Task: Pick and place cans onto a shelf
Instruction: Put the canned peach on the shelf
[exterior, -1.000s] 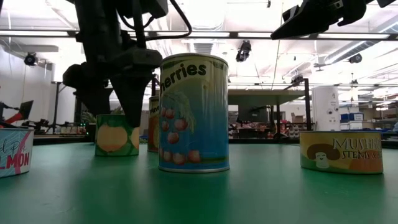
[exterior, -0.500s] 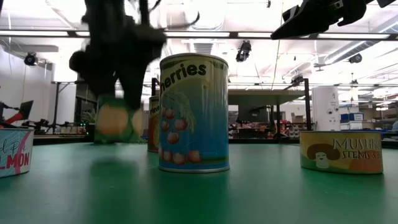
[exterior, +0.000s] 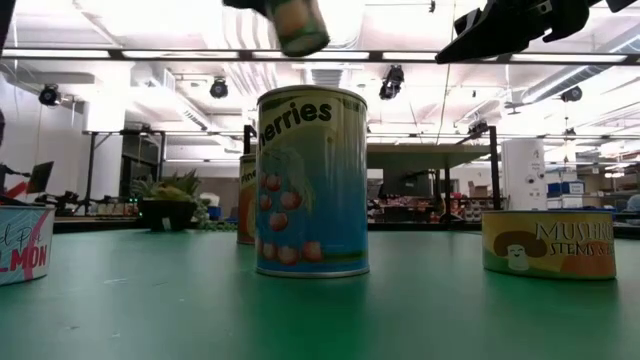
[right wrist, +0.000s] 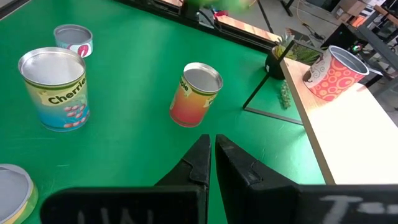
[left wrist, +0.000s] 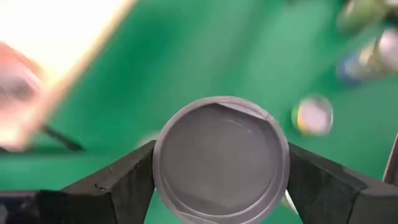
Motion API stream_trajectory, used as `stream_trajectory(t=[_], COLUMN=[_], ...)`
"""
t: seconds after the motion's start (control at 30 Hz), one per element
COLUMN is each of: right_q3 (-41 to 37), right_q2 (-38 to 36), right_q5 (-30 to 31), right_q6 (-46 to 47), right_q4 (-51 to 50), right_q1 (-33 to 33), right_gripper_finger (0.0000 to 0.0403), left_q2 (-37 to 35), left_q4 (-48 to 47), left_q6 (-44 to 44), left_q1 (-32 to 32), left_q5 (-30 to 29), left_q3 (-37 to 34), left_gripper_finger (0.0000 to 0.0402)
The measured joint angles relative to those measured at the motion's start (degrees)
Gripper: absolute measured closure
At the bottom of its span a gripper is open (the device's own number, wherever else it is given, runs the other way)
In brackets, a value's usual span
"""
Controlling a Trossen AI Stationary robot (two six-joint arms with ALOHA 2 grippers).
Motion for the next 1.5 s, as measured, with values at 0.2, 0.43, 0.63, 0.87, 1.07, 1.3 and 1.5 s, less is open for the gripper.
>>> stream_trajectory(t=[0.2, 0.43, 0.63, 0.87, 1.07, 1.3, 1.5], right_q3=[0.0, -0.02, -0.02, -0.02, -0.02, -0.02, -0.02], right_q2=[0.0, 0.0, 0.0, 0.0, 0.0, 0.0, 0.0], right_q5=[0.0, 0.0, 0.01, 0.02, 0.02, 0.0, 0.02], right_q6=[-0.01, -0.09, -0.44, -0.44, -0.44, -0.46, -0.46], right_q4=[0.0, 0.02, 0.08, 0.04, -0.03, -0.15, -0.31], right_q1=[0.01, 0.01, 0.01, -0.01, 0.01, 0.01, -0.01], right_gripper_finger=[0.039, 0.039, 0.039, 0.039, 0.039, 0.039, 0.039], left_q2=[0.0, 0.0, 2.31, 9.37, 16.07, 24.07, 24.3], left_q4=[0.01, 5.34, 10.31, 11.02, 6.77, -3.98, -5.33], left_q6=[10.32, 16.77, 18.14, 20.17, 22.09, 22.59, 23.21], left_q1=[11.65, 23.41, 29.7, 33.31, 35.32, 36.5, 36.76], left_q5=[-1.93, 1.02, 6.1, 8.02, 7.84, 4.13, 1.79], left_q3=[8.22, 9.77, 8.68, 10.23, 15.5, 24.67, 21.12], left_gripper_finger=[0.011, 0.0111, 0.0111, 0.0111, 0.0111, 0.0111, 0.0111])
